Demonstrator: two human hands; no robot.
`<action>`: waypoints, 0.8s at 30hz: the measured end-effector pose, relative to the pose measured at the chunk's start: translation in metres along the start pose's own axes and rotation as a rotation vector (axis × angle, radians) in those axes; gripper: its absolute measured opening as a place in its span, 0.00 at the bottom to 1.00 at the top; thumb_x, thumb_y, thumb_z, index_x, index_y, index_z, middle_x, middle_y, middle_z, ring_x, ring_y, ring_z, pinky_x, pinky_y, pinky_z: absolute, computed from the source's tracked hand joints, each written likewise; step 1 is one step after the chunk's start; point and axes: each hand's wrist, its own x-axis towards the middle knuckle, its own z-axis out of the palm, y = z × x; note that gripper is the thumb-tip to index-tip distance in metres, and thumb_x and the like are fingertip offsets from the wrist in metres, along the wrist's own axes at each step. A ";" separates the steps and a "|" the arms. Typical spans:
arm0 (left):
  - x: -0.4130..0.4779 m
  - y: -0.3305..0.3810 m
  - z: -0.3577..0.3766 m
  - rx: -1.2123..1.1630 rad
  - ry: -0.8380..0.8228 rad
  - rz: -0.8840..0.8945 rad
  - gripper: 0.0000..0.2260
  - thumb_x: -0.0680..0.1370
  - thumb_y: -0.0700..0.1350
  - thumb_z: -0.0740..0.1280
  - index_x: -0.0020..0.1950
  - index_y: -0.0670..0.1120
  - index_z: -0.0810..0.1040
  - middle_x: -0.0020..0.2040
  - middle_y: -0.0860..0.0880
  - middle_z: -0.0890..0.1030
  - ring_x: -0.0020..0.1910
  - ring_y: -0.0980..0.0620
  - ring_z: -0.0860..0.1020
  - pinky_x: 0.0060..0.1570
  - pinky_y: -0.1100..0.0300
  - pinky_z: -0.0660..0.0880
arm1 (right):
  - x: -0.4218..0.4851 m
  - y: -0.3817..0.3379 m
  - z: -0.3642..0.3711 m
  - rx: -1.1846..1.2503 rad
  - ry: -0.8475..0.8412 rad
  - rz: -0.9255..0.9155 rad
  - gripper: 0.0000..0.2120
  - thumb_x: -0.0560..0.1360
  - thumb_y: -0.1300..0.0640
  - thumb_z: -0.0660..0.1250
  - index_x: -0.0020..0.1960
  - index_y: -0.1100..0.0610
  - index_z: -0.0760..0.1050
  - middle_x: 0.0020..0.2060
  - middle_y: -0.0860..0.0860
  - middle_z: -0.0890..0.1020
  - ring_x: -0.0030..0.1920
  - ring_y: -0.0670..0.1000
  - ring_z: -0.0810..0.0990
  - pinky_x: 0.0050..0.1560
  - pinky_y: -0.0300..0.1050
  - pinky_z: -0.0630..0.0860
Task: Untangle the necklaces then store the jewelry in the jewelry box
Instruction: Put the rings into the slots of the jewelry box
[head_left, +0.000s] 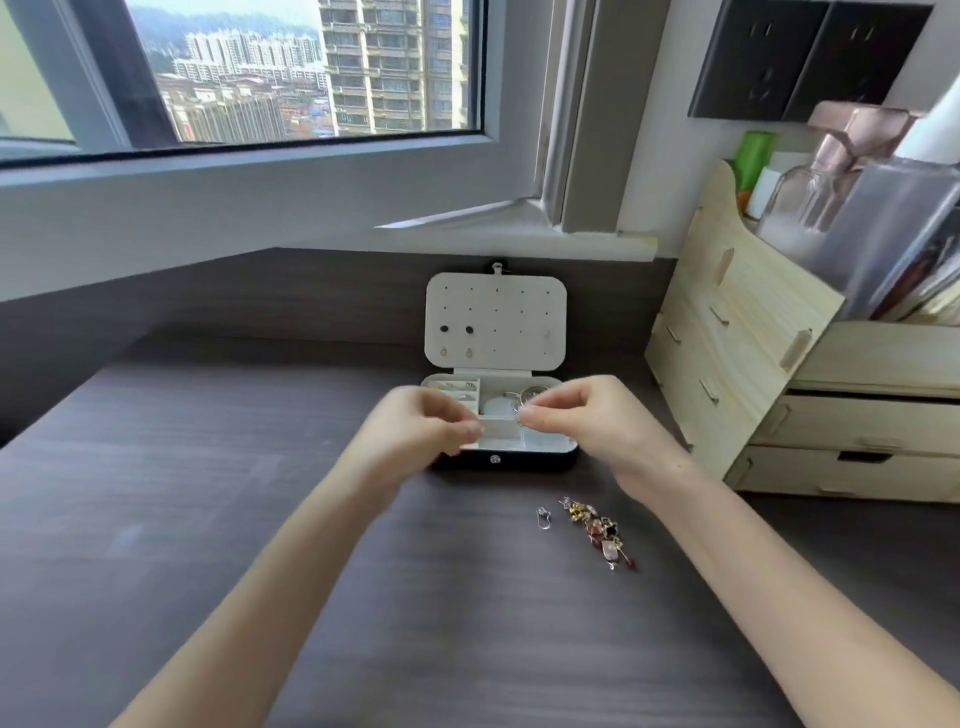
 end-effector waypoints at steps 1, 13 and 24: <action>0.004 0.000 -0.011 -0.027 0.033 -0.016 0.04 0.74 0.38 0.69 0.39 0.43 0.80 0.33 0.51 0.79 0.31 0.56 0.73 0.29 0.71 0.67 | 0.009 -0.004 0.008 -0.026 -0.018 0.003 0.04 0.70 0.59 0.73 0.43 0.58 0.83 0.38 0.49 0.83 0.38 0.38 0.78 0.34 0.24 0.69; 0.065 0.008 -0.029 0.313 -0.011 -0.066 0.03 0.73 0.38 0.70 0.41 0.45 0.83 0.35 0.51 0.79 0.38 0.56 0.75 0.32 0.67 0.68 | 0.074 -0.003 0.045 -0.391 -0.067 0.096 0.05 0.67 0.56 0.73 0.37 0.58 0.82 0.38 0.51 0.84 0.45 0.51 0.81 0.52 0.53 0.78; 0.082 0.007 -0.016 0.584 -0.022 -0.122 0.07 0.72 0.45 0.72 0.34 0.53 0.80 0.46 0.51 0.82 0.52 0.50 0.78 0.54 0.55 0.76 | 0.072 0.002 0.046 -0.503 0.021 0.022 0.11 0.67 0.49 0.74 0.37 0.50 0.73 0.39 0.45 0.81 0.44 0.48 0.79 0.40 0.42 0.71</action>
